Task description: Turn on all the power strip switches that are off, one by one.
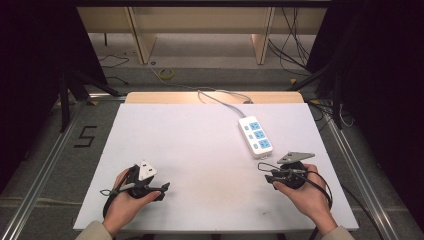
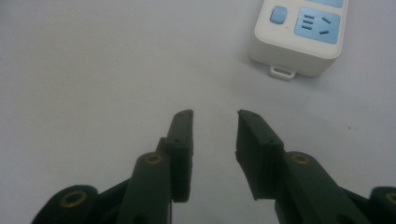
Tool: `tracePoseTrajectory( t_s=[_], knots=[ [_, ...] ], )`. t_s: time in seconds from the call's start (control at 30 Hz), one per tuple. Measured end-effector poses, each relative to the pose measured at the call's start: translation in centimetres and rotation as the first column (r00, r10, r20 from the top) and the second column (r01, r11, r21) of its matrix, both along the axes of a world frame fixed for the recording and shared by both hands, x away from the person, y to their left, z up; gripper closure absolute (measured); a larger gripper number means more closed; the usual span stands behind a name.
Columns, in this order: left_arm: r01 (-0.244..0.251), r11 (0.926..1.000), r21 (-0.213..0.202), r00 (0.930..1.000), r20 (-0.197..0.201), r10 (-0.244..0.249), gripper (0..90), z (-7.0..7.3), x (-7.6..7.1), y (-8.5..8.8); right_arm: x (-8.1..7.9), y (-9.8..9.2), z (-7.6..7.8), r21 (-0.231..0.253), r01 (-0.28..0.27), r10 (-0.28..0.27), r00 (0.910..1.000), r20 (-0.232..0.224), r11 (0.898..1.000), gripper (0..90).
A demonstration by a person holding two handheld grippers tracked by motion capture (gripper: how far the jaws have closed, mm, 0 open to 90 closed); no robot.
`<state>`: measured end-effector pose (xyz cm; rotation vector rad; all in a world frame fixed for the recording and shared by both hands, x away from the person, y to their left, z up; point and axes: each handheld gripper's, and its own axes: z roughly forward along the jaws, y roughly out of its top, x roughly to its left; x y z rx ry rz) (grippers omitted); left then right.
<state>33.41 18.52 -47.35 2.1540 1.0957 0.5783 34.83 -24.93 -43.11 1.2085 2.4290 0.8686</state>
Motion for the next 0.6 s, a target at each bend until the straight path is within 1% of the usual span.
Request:
tracePoseTrajectory(
  t_s=[0.1,0.13,0.2,0.33,0.6],
  knots=[
    [-0.005,1.0000,0.004,1.0000,-0.002,0.005,24.2,0.0,0.0,0.1,0.1,0.1,0.1,-0.015,-0.007,0.007,0.9999,-0.014,1.000,76.4],
    [-0.006,1.0000,0.004,1.0000,-0.002,0.006,24.2,-0.1,0.0,0.1,0.1,0.1,0.1,-0.015,-0.007,0.007,0.9999,-0.014,1.000,76.4],
    [-0.005,1.0000,0.009,1.0000,-0.004,0.005,24.2,-0.1,0.0,0.2,0.3,0.2,0.2,-0.026,-0.006,0.006,0.9998,-0.022,1.000,83.0],
    [-0.012,0.9999,0.002,0.9999,0.000,0.012,24.2,-0.1,-0.1,0.1,0.6,0.5,0.5,-0.040,-0.010,0.009,0.9996,-0.027,0.999,90.0],
    [-0.015,0.9999,0.000,0.9999,0.004,0.015,24.2,-0.1,0.0,0.1,1.8,1.2,1.2,-0.055,-0.002,0.001,0.9997,-0.023,0.998,90.0]
  ],
)
